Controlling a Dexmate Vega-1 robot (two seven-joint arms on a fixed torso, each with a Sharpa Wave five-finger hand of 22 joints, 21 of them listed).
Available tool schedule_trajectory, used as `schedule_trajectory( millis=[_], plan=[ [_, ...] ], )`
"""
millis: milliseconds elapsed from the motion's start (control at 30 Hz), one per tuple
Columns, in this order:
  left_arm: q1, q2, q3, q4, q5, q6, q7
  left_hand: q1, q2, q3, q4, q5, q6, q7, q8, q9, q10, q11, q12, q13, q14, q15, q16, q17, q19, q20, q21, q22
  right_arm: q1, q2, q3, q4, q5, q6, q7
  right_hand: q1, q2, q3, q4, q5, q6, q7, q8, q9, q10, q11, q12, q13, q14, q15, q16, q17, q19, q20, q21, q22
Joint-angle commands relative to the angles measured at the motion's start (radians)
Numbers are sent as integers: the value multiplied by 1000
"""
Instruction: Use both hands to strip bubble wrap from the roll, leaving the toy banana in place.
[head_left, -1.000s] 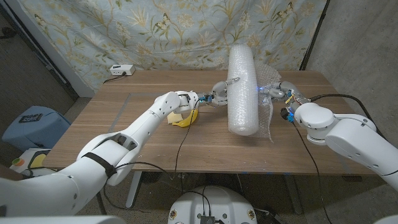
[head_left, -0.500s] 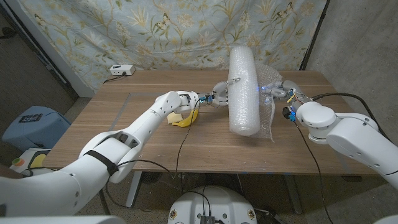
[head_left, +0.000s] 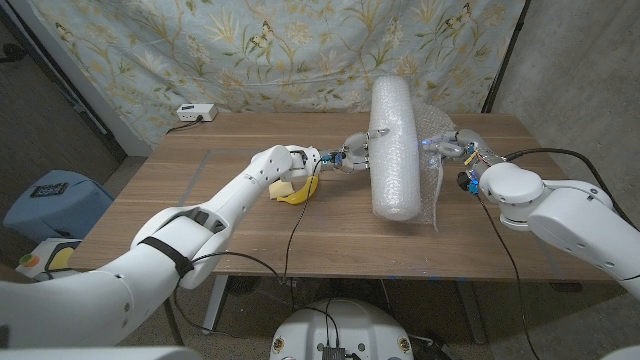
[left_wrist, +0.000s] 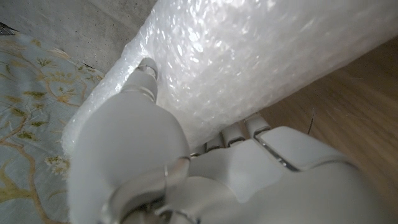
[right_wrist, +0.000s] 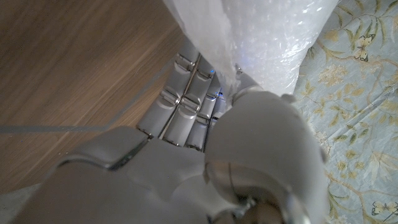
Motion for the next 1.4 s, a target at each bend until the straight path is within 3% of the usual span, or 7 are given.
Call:
schedule_trajectory(
  millis=[33,67,233,333,733,900,1400],
  plan=[
    [-45,-28,9,112,30,-10,-157,-47,-32,4,0,-14,-122,-15,1,-37,-57,35,-42,-16,-44,42,-48,-24,-14,30,-8,3,5,-11,16,10,5,-6,13,15,1,4,0,7,3,-1,3,2,8,-2,-5,2,12,-36,-3,5,-5,-52,12,1],
    [-46,-32,8,117,32,-11,-159,-49,-33,4,0,-16,-123,-18,4,-41,-66,35,-48,-18,-50,49,-53,-26,-16,34,-9,3,4,-11,18,10,5,-6,13,17,0,4,0,7,4,0,3,2,8,-1,-4,7,13,-36,-3,6,-6,-52,15,1],
    [-60,-49,7,161,45,-19,-201,-72,-40,4,-1,-27,-198,-85,6,-81,-113,64,-90,-40,-83,97,-92,-49,-24,56,-16,3,0,-14,28,9,6,-8,14,25,-1,3,2,7,5,0,2,3,15,-1,-11,-1,18,-36,-10,9,-12,-52,30,0],
    [-66,-55,6,177,56,-23,-214,-80,-37,6,0,-29,-218,-134,7,-94,-121,67,-101,-48,-86,106,-102,-55,-26,59,-19,2,-4,-17,36,9,7,-8,16,28,-1,2,3,7,7,-2,3,3,12,-2,-11,5,20,-36,-14,9,-14,-52,38,0],
    [-62,-67,-14,190,67,-23,-218,-101,-29,9,3,-31,-232,-245,14,-121,-123,62,-119,-67,-84,116,-120,-66,-28,60,-26,2,-21,-32,72,15,8,-2,35,42,-3,0,3,6,11,-1,4,6,19,2,-19,4,30,-35,-23,16,-24,-52,64,-2],
    [-62,-73,-22,202,67,-24,-224,-107,-28,10,4,-31,-237,-266,13,-127,-129,69,-125,-72,-83,119,-125,-68,-27,60,-28,2,-23,-39,79,16,8,-3,45,45,-2,-2,5,6,15,-3,4,6,19,1,-23,5,33,-35,-27,17,-28,-52,76,-3],
    [-54,-84,-40,214,60,-23,-226,-114,-20,15,3,-28,-243,-286,14,-137,-129,87,-134,-83,-78,122,-132,-70,-24,60,-30,1,-28,-56,103,28,18,-11,76,56,-3,-8,6,5,16,-2,1,8,25,3,-32,7,43,-35,-40,20,-38,-53,110,-9]
  ],
)
